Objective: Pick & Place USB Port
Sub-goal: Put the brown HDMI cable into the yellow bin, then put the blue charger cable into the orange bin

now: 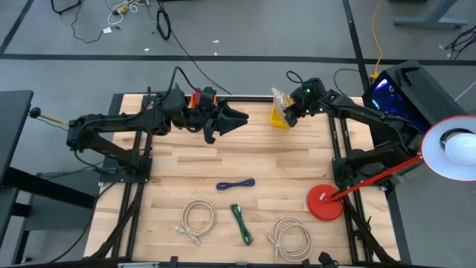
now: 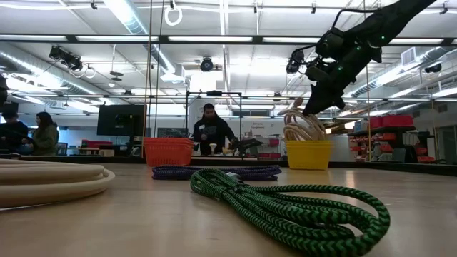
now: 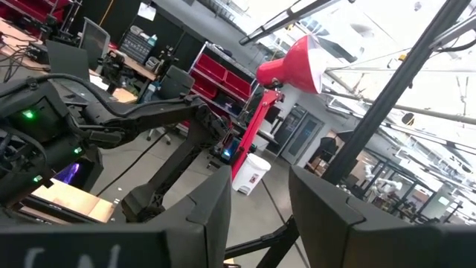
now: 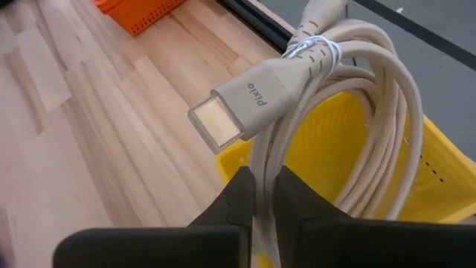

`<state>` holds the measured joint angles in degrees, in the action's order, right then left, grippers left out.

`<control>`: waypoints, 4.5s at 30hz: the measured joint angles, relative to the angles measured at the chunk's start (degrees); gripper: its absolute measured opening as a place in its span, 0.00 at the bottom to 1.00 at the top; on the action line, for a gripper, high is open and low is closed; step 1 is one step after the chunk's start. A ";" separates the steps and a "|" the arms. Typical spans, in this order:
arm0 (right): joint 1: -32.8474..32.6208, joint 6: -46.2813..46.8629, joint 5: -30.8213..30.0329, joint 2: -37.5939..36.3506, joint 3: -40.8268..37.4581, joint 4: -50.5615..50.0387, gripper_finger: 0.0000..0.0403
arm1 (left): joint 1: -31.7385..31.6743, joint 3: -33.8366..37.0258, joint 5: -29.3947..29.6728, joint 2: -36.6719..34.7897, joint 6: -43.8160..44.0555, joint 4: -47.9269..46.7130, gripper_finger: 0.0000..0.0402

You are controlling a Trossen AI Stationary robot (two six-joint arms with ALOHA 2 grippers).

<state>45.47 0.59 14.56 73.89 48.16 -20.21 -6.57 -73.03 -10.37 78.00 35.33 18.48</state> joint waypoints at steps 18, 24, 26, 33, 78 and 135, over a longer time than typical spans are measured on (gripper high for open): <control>2.03 4.75 0.38 -0.11 -7.58 7.21 0.35 | 0.02 0.02 0.19 0.00 0.02 0.07 0.35; 2.01 4.76 -0.17 -0.13 -7.58 7.65 0.43 | 0.02 0.02 0.22 0.00 0.00 0.07 0.35; 2.03 4.76 -0.17 -0.13 -7.58 7.91 0.44 | 0.02 0.02 0.22 0.00 -0.02 0.07 0.35; 2.01 5.27 -0.16 -0.13 -7.58 10.66 0.45 | 0.00 0.02 0.89 0.00 -0.03 0.07 0.35; -15.91 16.18 11.39 -21.83 7.67 5.09 0.52 | -3.24 0.02 -2.63 0.00 -1.57 -5.13 0.35; -38.38 20.97 4.58 -8.31 7.63 28.18 0.51 | 11.69 0.04 3.76 31.00 -6.25 -56.15 0.35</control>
<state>7.09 21.56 19.14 65.58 55.79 7.97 5.13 -72.99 -6.61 109.00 29.08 -37.67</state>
